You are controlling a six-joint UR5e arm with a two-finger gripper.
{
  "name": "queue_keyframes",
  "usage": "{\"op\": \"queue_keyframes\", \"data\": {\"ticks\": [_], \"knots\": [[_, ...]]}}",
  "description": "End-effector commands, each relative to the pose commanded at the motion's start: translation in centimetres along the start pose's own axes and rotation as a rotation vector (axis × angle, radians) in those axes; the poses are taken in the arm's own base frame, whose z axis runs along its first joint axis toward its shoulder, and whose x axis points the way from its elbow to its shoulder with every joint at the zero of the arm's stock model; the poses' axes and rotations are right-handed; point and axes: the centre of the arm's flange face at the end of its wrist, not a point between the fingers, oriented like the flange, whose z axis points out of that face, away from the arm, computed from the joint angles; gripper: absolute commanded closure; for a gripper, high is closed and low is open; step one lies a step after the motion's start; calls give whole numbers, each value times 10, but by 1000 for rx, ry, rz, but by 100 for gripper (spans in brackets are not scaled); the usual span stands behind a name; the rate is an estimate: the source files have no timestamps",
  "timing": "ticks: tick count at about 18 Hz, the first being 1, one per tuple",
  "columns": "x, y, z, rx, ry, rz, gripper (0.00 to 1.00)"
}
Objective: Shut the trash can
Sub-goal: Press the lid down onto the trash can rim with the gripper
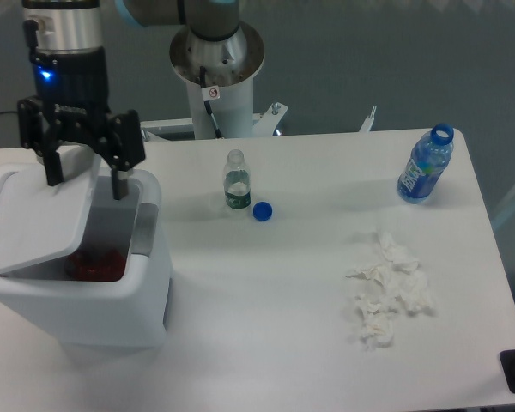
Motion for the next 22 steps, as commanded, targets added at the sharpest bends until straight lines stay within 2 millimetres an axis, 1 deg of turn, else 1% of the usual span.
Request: {"op": "queue_keyframes", "data": {"ticks": [2, 9, 14, 17, 22], "knots": [[-5, 2, 3, -6, -3, -9, 0], [-10, 3, 20, -31, 1, -16, 0], [-12, 4, 37, -52, 10, -14, 0], [-19, 6, 40, -56, 6, -21, 0], [-23, 7, 42, -61, 2, -28, 0]]}}
